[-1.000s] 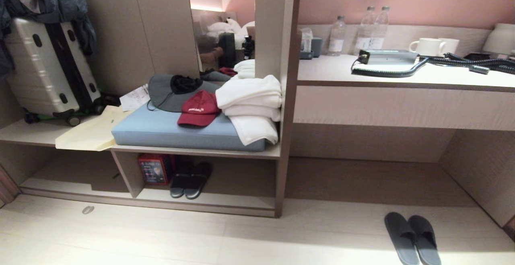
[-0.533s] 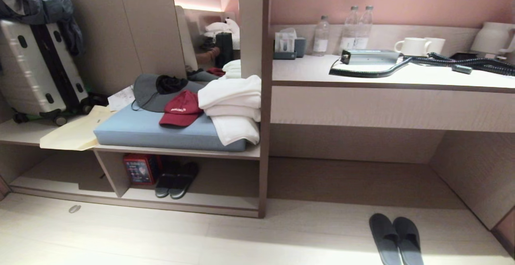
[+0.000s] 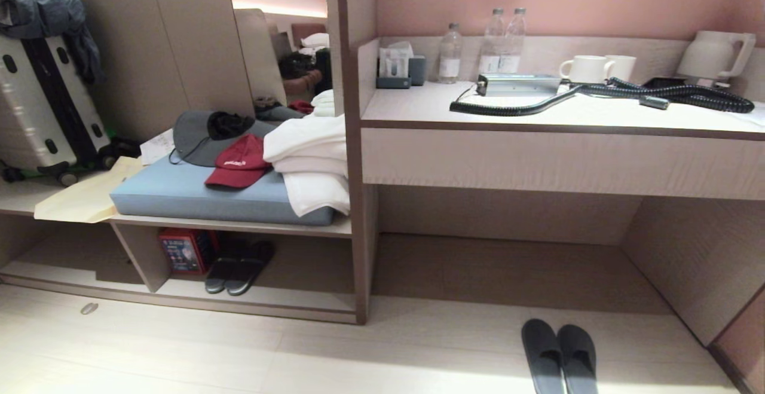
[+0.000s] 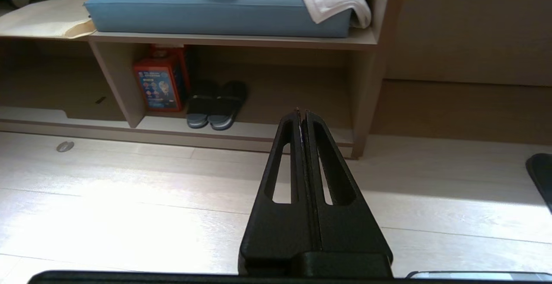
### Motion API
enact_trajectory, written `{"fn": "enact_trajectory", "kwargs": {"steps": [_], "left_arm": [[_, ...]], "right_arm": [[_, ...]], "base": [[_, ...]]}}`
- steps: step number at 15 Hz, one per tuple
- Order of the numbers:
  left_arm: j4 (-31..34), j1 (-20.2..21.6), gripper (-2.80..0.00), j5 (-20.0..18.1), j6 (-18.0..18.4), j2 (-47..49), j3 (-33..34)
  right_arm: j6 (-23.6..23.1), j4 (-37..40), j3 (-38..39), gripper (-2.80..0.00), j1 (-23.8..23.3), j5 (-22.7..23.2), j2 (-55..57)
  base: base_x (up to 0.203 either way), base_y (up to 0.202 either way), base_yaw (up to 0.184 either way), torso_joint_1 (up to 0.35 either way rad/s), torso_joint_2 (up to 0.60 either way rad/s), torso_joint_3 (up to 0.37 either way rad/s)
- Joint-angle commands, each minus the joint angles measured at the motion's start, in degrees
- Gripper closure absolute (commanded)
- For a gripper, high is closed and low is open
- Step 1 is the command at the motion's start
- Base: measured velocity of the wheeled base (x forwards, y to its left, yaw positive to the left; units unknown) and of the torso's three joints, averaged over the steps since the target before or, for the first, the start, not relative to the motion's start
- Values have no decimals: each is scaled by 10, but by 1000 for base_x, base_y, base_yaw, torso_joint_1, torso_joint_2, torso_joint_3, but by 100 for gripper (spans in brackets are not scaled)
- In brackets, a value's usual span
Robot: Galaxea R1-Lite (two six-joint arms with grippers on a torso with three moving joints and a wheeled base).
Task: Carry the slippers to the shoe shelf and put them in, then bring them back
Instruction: Pick up the slippers on the floor
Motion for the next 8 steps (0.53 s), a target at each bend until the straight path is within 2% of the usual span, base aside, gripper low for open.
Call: {"fn": "enact_trajectory", "kwargs": {"steps": [1,8], "left_arm": [[0,0,0,1,0,1,1],[0,0,0,1,0,1,1]], "right_arm": [[0,0,0,0,0,0,-1],[0,-1,0,0,0,0,0]], "base": [[0,-199,6,3,7,2],[0,-196,3,2,1,3]]}}
